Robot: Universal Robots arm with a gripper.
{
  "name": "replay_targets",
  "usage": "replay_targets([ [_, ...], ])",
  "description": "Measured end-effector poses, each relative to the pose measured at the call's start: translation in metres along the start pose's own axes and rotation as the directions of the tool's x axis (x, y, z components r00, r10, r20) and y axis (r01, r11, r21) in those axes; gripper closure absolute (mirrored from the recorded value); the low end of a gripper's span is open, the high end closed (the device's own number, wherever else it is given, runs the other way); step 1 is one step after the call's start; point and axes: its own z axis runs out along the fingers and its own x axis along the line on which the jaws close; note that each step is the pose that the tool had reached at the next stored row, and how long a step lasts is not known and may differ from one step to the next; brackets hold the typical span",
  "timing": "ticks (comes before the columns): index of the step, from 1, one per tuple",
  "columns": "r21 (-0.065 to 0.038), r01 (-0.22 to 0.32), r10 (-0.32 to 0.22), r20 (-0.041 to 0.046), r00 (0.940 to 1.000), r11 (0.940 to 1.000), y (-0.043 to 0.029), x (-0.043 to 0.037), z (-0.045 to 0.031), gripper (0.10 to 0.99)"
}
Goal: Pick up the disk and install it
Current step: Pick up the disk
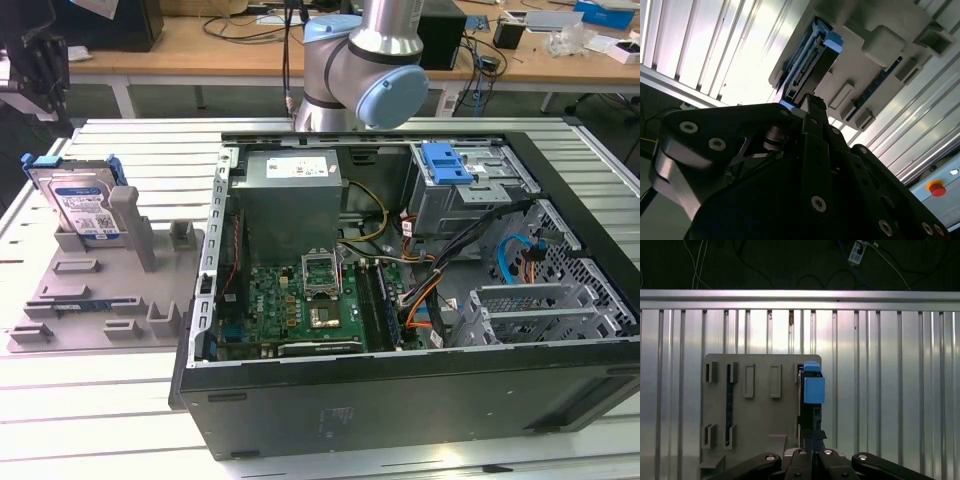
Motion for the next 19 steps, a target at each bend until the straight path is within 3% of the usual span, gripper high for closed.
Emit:
replay_targets([
  [13, 0.000, 0.000, 0.000, 0.0002, 1.0000, 1.0000, -0.0001, 0.0000, 0.0010, 0.973],
  [18, 0.000, 0.000, 0.000, 0.0001, 1.0000, 1.0000, 0.0003, -0.0006, 0.0022, 0.671],
  [19, 0.000, 0.000, 0.000, 0.0002, 1.0000, 1.0000, 0.0003, -0.0007, 0.0024, 0.671],
])
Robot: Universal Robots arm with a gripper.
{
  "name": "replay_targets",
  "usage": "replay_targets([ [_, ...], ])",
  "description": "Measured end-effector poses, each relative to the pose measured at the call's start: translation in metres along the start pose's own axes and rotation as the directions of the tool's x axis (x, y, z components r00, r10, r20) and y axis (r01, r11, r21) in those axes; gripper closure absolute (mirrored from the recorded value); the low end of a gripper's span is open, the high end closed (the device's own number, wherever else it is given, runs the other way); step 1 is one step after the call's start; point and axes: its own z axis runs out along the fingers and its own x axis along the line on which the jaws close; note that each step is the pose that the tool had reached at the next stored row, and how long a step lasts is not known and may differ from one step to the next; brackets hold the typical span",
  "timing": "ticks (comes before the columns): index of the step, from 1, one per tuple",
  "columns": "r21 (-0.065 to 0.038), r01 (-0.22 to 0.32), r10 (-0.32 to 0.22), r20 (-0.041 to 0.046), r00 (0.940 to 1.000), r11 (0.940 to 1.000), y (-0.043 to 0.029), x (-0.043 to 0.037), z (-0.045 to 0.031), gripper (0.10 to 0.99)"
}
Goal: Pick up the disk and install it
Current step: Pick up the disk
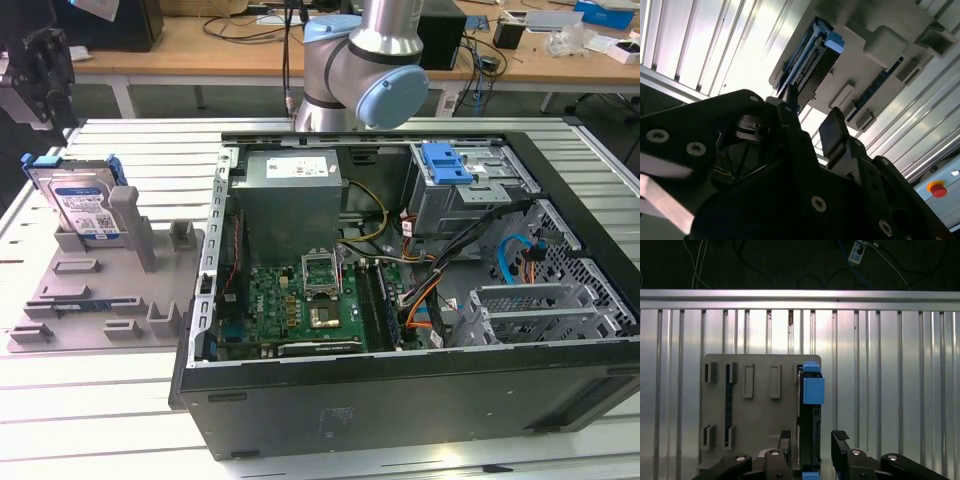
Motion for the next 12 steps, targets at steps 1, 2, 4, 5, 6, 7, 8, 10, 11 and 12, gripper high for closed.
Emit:
replay_targets([
  [1, 0.000, 0.000, 0.000, 0.0000, 1.0000, 1.0000, 0.0000, -0.0001, 0.0002, 0.604],
  [2, 0.000, 0.000, 0.000, -0.0001, 1.0000, 1.0000, 0.0000, -0.0002, 0.0004, 0.604],
  [4, 0.000, 0.000, 0.000, 0.0001, 1.0000, 1.0000, 0.0003, -0.0018, 0.0009, 0.604],
  [5, 0.000, 0.000, 0.000, 0.0000, 1.0000, 1.0000, 0.0005, -0.0031, 0.0009, 0.604],
  [6, 0.000, 0.000, 0.000, 0.0000, 1.0000, 1.0000, 0.0009, -0.0054, 0.0011, 0.604],
  [7, 0.000, 0.000, 0.000, 0.0000, 1.0000, 1.0000, 0.0029, -0.0104, 0.0015, 0.604],
  [8, 0.000, 0.000, 0.000, 0.0001, 1.0000, 1.0000, 0.0048, -0.0131, 0.0019, 0.604],
  [10, 0.000, 0.000, 0.000, -0.0002, 1.0000, 1.0000, 0.0135, -0.0198, 0.0030, 0.604],
  [11, 0.000, 0.000, 0.000, -0.0003, 1.0000, 1.0000, 0.0191, -0.0218, 0.0037, 0.604],
  [12, 0.000, 0.000, 0.000, -0.0003, 1.0000, 1.0000, 0.0223, -0.0228, 0.0041, 0.604],
])
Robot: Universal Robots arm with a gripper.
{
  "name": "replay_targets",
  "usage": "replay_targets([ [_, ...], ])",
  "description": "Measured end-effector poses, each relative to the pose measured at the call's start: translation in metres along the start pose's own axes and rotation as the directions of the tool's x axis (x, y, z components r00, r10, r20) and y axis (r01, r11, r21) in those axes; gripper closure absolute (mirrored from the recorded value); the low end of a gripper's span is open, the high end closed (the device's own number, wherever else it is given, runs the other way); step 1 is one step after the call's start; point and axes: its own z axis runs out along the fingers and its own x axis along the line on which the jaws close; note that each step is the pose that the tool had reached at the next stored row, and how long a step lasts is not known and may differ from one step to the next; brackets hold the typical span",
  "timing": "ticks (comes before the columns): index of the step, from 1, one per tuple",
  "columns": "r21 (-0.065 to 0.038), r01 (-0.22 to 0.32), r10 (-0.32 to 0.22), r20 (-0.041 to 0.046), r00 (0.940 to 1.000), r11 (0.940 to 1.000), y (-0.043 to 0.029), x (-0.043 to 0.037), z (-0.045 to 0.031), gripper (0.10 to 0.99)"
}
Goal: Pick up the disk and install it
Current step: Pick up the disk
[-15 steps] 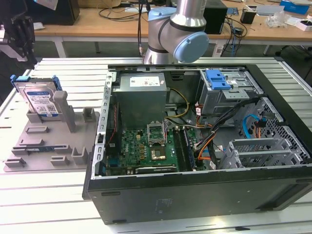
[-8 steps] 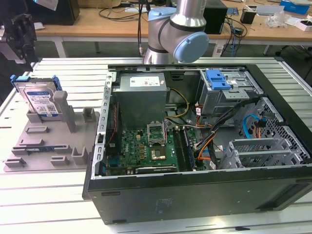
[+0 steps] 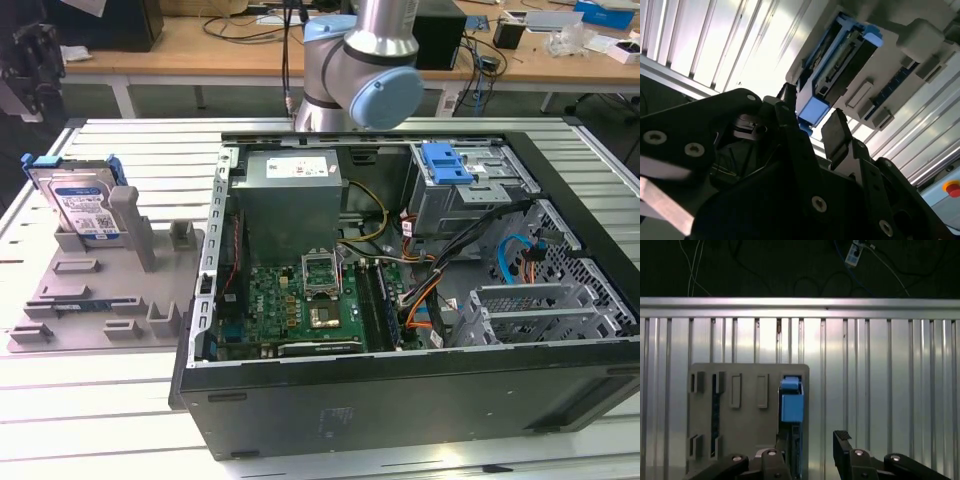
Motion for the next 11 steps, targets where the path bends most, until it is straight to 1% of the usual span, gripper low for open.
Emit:
replay_targets([
  [1, 0.000, 0.000, 0.000, -0.0015, 1.0000, 1.0000, 0.0045, -0.0008, 0.0005, 0.604],
  [7, 0.000, 0.001, -0.001, -0.0027, 1.0000, 1.0000, 0.0048, -0.0007, 0.0005, 0.604],
  [11, 0.000, 0.001, -0.001, -0.0027, 1.0000, 1.0000, 0.0049, 0.0027, 0.0007, 0.604],
])
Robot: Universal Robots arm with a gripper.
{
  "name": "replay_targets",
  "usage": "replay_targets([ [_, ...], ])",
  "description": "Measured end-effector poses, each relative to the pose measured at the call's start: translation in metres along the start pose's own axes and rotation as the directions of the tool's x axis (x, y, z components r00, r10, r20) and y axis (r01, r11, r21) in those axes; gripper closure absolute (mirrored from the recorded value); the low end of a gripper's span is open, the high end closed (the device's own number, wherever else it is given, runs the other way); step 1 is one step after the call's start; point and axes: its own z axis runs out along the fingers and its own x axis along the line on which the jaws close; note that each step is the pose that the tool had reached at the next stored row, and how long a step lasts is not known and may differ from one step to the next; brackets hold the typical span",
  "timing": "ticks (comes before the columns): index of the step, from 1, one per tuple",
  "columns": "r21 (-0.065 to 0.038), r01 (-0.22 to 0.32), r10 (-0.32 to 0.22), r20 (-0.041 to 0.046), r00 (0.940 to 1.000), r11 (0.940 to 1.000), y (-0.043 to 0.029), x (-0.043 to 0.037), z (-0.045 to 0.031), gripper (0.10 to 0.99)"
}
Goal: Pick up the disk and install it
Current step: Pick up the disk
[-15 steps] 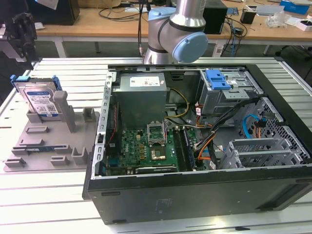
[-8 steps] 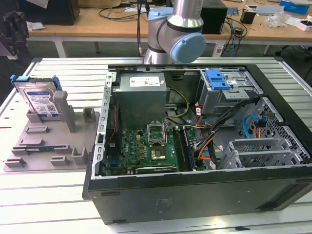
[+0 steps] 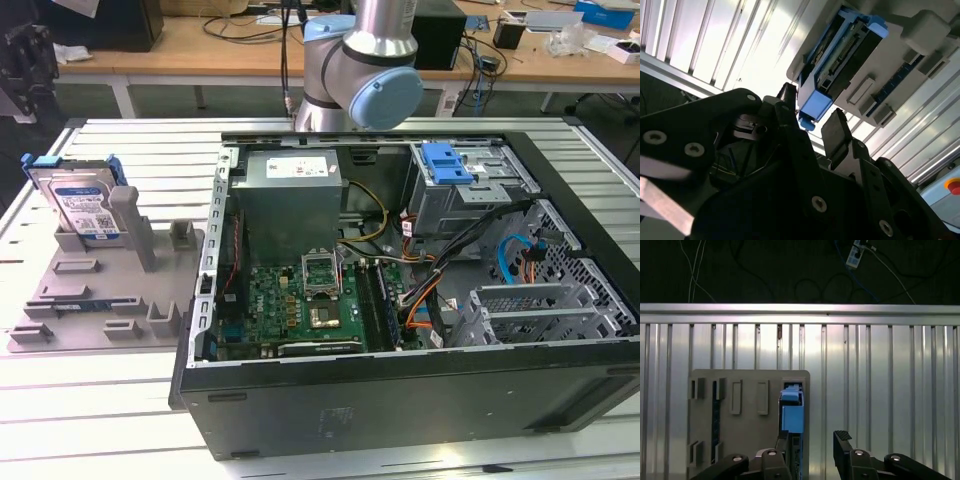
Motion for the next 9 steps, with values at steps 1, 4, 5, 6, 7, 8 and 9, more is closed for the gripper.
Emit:
replay_targets([
  [1, 0.000, 0.000, 0.000, 0.0000, 1.0000, 1.0000, 0.0000, 0.0017, 0.0001, 0.604],
  [4, 0.000, 0.000, 0.000, 0.0001, 1.0000, 1.0000, -0.0001, 0.0040, 0.0010, 0.604],
  [5, 0.000, 0.000, 0.000, 0.0000, 1.0000, 1.0000, 0.0000, 0.0041, 0.0016, 0.604],
  [6, 0.000, 0.000, 0.000, 0.0000, 1.0000, 1.0000, -0.0001, 0.0041, 0.0025, 0.604],
  [7, 0.000, 0.000, 0.000, 0.0000, 1.0000, 1.0000, -0.0002, 0.0042, 0.0033, 0.604],
  [8, 0.000, 0.000, 0.000, 0.0000, 1.0000, 1.0000, -0.0002, 0.0042, 0.0037, 0.604],
  [9, 0.000, 0.000, 0.000, 0.0000, 1.0000, 1.0000, -0.0002, 0.0043, 0.0043, 0.604],
])
